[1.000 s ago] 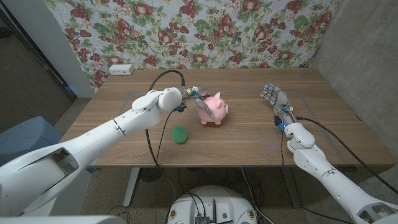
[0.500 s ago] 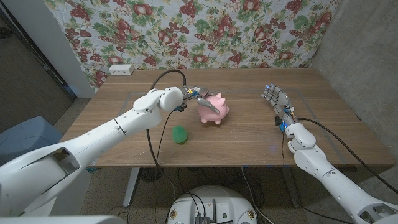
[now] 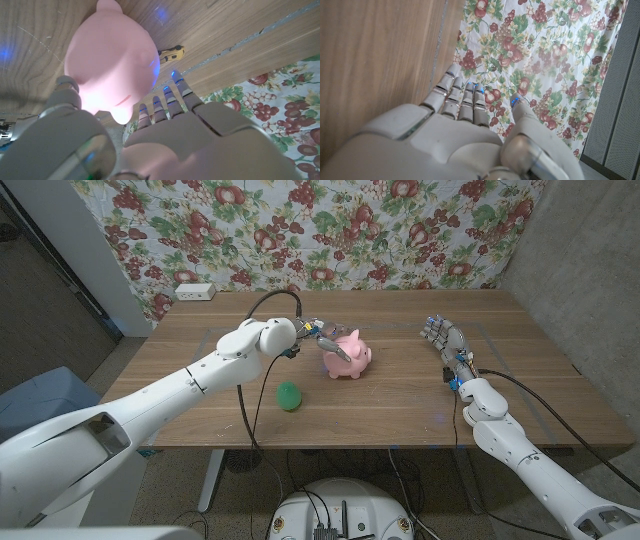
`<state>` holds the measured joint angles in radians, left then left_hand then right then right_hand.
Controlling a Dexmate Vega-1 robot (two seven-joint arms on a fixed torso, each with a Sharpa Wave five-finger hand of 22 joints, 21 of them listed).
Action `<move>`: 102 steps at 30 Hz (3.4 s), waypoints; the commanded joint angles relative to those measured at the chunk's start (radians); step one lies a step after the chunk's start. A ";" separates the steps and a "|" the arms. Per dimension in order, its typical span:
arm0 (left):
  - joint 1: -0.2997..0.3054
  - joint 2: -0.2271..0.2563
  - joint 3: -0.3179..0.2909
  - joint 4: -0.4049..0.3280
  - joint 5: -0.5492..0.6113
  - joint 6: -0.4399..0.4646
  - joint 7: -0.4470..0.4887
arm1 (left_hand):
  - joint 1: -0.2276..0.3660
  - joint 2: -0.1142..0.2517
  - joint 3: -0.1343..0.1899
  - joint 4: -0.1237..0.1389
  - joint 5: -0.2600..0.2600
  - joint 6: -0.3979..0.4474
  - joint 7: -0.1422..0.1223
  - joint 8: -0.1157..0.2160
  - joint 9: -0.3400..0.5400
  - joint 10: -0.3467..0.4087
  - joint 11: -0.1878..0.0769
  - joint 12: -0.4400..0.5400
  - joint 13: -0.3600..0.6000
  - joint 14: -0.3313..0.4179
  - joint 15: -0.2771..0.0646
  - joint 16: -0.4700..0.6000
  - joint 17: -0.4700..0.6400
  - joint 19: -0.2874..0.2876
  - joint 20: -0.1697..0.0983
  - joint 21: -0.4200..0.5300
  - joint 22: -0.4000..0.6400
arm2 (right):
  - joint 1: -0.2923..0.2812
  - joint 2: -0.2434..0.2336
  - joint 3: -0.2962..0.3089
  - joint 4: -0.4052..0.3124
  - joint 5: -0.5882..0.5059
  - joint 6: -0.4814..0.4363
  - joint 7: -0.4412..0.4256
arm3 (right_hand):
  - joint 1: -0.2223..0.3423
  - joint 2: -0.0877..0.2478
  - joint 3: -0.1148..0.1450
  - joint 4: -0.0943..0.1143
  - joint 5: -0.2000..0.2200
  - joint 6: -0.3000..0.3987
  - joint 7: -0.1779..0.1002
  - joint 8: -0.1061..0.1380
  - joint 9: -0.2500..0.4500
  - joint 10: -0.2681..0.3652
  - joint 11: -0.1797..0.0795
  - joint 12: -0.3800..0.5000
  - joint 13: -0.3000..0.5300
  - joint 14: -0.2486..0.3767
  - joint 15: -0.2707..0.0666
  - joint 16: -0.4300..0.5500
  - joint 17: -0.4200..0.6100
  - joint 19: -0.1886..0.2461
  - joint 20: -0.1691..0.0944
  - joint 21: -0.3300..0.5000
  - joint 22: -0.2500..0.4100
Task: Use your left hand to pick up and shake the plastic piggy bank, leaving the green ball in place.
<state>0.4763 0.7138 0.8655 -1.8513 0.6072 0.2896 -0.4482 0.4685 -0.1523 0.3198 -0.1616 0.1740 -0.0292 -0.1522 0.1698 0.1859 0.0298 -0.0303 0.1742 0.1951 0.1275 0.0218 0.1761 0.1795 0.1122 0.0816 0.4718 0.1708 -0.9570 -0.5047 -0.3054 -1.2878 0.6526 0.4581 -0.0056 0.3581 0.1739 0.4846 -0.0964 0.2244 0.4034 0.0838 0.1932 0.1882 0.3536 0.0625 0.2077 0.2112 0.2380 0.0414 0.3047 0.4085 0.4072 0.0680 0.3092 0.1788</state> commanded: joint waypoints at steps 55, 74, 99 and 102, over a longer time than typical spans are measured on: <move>0.240 -0.089 -0.326 0.300 -0.812 -0.597 0.322 | -0.394 0.206 -0.010 0.131 0.016 -0.160 -0.002 0.053 -0.015 -0.343 -0.030 0.048 -0.017 -0.391 -0.011 0.024 0.001 -0.229 -0.004 -0.241 0.009 | 0.003 -0.022 -0.008 -0.044 -0.026 -0.016 -0.008 | -0.040 -0.016 -0.017 0.015 -0.017 0.002 0.001 0.001 0.002 0.001 0.009 0.001 0.002 0.005 0.003 -0.008 -0.002 0.007 0.001 -0.015 0.004; 0.276 -0.131 -0.366 0.341 -1.117 -0.541 0.213 | -0.443 0.351 0.077 0.206 0.057 -0.091 0.135 0.022 -0.018 -0.251 -0.044 0.026 -0.020 -0.300 -0.083 0.016 -0.004 -0.072 -0.117 -0.231 0.003 | 0.016 -0.022 -0.002 -0.033 -0.035 0.036 0.019 | -0.088 -0.051 -0.052 0.024 -0.036 -0.036 -0.008 -0.009 0.001 -0.029 0.000 -0.009 0.001 -0.021 -0.007 -0.029 -0.010 0.003 -0.010 -0.026 0.004; 0.378 -0.227 -0.454 0.419 -1.248 -0.673 0.314 | -0.434 0.327 0.127 0.239 0.076 -0.086 0.119 0.017 -0.019 -0.240 -0.059 0.020 -0.020 -0.288 -0.098 0.009 -0.007 -0.049 -0.130 -0.244 0.001 | 0.037 -0.017 -0.016 -0.033 -0.052 0.037 0.023 | -0.126 -0.071 -0.080 0.017 -0.046 -0.097 -0.007 -0.011 -0.004 -0.093 -0.021 -0.020 -0.005 -0.077 -0.032 -0.073 -0.040 -0.012 -0.038 -0.050 0.001; 0.383 -0.235 -0.465 0.434 -1.253 -0.684 0.333 | -0.431 0.318 0.130 0.235 0.076 -0.079 0.114 0.019 -0.019 -0.232 -0.060 0.021 -0.020 -0.278 -0.101 0.010 -0.008 -0.041 -0.128 -0.245 0.000 | 0.038 -0.017 -0.019 -0.033 -0.054 0.035 0.024 | -0.129 -0.071 -0.081 0.017 -0.046 -0.096 -0.008 -0.010 -0.004 -0.093 -0.020 -0.019 -0.005 -0.077 -0.033 -0.074 -0.042 -0.013 -0.038 -0.052 0.000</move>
<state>0.8234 0.5211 0.4394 -1.4609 -0.6224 -0.3278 -0.1890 0.0292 0.0817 0.4417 0.0758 0.2443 -0.1122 -0.0305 0.1847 0.1676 -0.1698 -0.0826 0.1925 0.1720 -0.1570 -0.0357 0.1848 0.1722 0.0601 -0.0357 0.2324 0.1707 -0.9227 -0.5239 -0.3163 -1.3154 0.6045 0.5011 0.0204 0.2379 0.1038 0.4084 -0.0814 0.1811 0.3066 0.0766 0.1771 0.1813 0.2639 0.0410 0.1885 0.2045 0.1661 0.0126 0.2317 0.3661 0.3889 0.0356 0.2586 0.1767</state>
